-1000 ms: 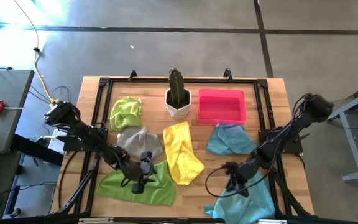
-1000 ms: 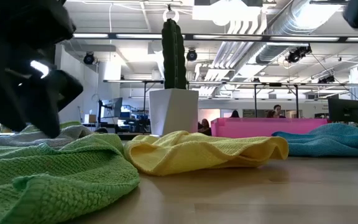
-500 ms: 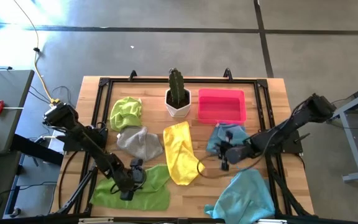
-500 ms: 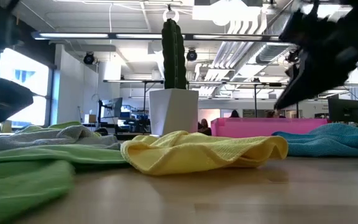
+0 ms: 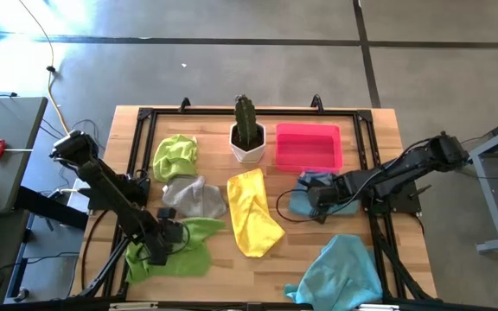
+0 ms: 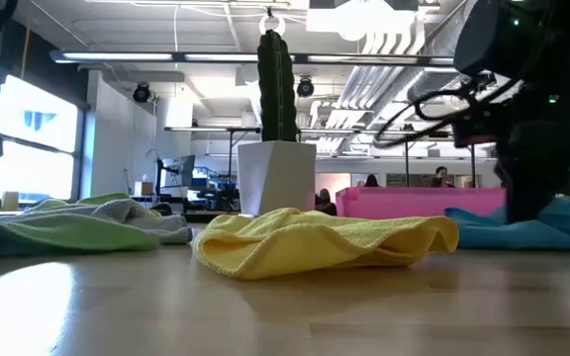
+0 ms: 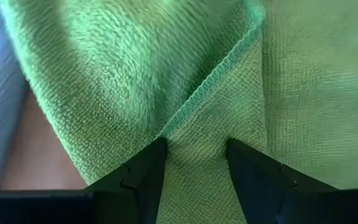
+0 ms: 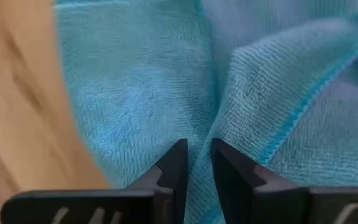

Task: Fold microfiber towels
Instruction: Adjust the microfiber towels

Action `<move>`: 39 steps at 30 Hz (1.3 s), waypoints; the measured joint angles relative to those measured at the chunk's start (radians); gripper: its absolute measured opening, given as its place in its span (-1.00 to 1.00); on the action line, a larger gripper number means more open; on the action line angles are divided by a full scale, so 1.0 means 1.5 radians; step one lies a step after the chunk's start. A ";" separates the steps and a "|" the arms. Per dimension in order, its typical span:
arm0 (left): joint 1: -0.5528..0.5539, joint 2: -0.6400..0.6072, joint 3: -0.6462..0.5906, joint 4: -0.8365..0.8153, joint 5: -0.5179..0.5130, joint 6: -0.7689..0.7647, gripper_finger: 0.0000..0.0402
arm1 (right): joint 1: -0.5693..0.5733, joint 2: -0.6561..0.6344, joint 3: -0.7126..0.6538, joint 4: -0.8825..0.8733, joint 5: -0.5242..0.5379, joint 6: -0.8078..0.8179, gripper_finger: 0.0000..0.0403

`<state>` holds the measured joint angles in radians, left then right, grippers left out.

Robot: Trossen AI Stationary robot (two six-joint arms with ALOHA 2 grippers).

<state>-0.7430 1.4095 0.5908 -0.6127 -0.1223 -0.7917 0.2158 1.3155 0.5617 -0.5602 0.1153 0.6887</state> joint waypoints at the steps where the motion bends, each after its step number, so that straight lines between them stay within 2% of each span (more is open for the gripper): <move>1: 0.001 -0.011 0.000 -0.028 0.002 -0.001 -0.18 | 0.001 0.000 0.000 -0.019 -0.019 0.015 -0.68; 4: 0.007 -0.044 -0.004 -0.123 0.002 -0.023 -0.18 | 0.006 -0.001 0.001 -0.094 -0.073 0.077 -0.68; 6: 0.014 -0.066 -0.002 -0.146 -0.002 -0.045 -0.18 | 0.015 -0.002 0.002 -0.151 -0.110 0.118 -0.68; 10: 0.030 -0.105 0.004 -0.146 -0.006 -0.064 -0.18 | 0.038 -0.001 0.000 -0.258 -0.199 0.179 -0.68; 14: 0.051 -0.130 0.046 -0.142 -0.018 -0.021 -0.18 | 0.062 -0.001 0.003 -0.313 -0.286 0.216 -0.68; 16: 0.061 -0.134 0.076 -0.140 -0.058 0.017 -0.18 | 0.074 -0.001 0.018 -0.315 -0.295 0.216 -0.68; 18: 0.070 -0.136 0.102 -0.134 -0.128 0.071 -0.18 | 0.083 -0.001 0.041 -0.307 -0.294 0.203 -0.68; 23: 0.102 -0.136 0.120 -0.078 -0.327 0.204 -0.18 | 0.098 0.000 0.123 -0.271 -0.207 0.139 -0.68; 26: 0.138 -0.132 0.120 -0.055 -0.408 0.222 -0.18 | 0.108 0.000 0.165 -0.192 -0.112 0.072 -0.68; 28: 0.173 -0.123 0.120 -0.048 -0.438 0.200 -0.18 | 0.111 0.000 0.179 -0.108 -0.041 0.012 -0.68; 30: 0.211 -0.109 0.120 -0.049 -0.432 0.160 -0.18 | 0.108 0.000 0.182 -0.017 0.013 -0.045 -0.68; 33: 0.275 -0.080 0.114 -0.054 -0.360 0.106 -0.18 | 0.092 0.001 0.182 0.089 0.033 -0.116 -0.68; 39: 0.368 0.010 0.095 -0.050 -0.209 0.080 -0.18 | 0.061 0.011 0.181 0.160 0.088 -0.177 -0.68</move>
<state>-0.1916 1.4251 0.7336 -0.6883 -0.4358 -0.6718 0.3072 1.3315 0.8338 -0.3204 0.2468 0.4227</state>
